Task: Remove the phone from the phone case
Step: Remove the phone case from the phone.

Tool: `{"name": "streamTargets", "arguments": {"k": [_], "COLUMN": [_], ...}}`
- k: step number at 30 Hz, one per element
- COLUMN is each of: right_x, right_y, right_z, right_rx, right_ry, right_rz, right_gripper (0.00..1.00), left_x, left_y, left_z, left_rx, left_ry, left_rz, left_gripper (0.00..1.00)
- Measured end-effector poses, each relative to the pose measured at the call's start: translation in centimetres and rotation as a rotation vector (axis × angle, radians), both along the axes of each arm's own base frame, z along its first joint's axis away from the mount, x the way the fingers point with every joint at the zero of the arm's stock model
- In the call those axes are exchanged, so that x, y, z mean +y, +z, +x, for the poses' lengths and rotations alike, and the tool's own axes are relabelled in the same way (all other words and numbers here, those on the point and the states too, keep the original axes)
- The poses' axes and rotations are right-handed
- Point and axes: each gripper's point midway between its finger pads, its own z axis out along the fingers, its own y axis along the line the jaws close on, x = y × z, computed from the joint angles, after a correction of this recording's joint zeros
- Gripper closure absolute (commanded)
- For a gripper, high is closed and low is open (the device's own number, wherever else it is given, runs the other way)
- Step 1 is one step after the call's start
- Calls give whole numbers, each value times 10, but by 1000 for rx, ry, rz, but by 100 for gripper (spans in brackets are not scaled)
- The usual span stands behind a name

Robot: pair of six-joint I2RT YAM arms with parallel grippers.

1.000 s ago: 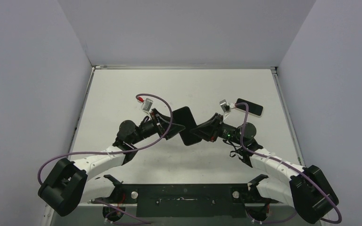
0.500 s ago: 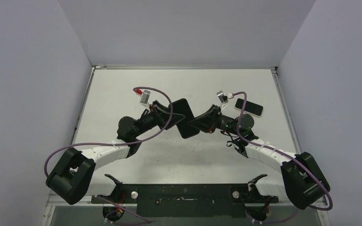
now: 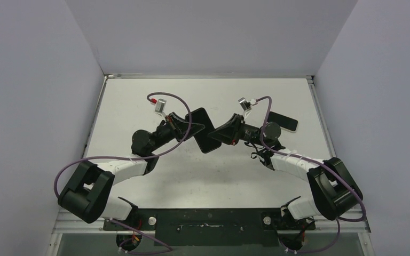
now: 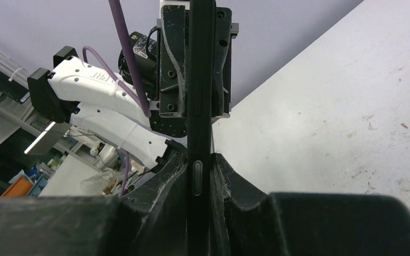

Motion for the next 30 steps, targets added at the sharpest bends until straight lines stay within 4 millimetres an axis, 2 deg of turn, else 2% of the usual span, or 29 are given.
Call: {"name": "streamTargets", "arguments": {"k": [6, 11, 16, 22, 26, 30], "right_x": [3, 8, 13, 14, 20, 28], "right_y": [0, -3, -22, -37, -33, -27], "right_z": [9, 10, 3, -3, -11, -20], "right_rx": [5, -5, 19, 40, 30, 10], "right_ry": [-46, -97, -132, -159, -147, -121], "right_rz": [22, 38, 15, -2, 14, 39], "right_gripper": [41, 30, 28, 28, 32, 38], "left_x": [7, 15, 24, 41, 46, 49], "left_y": [-13, -29, -39, -32, -27, -37], "left_z": [11, 24, 35, 47, 51, 52], "left_rx": [118, 250, 346, 392, 406, 442], "left_ry": [50, 116, 193, 304, 341, 366], "left_rz": [-4, -25, -49, -113, -146, -155], "left_gripper": [100, 100, 100, 100, 100, 100]}}
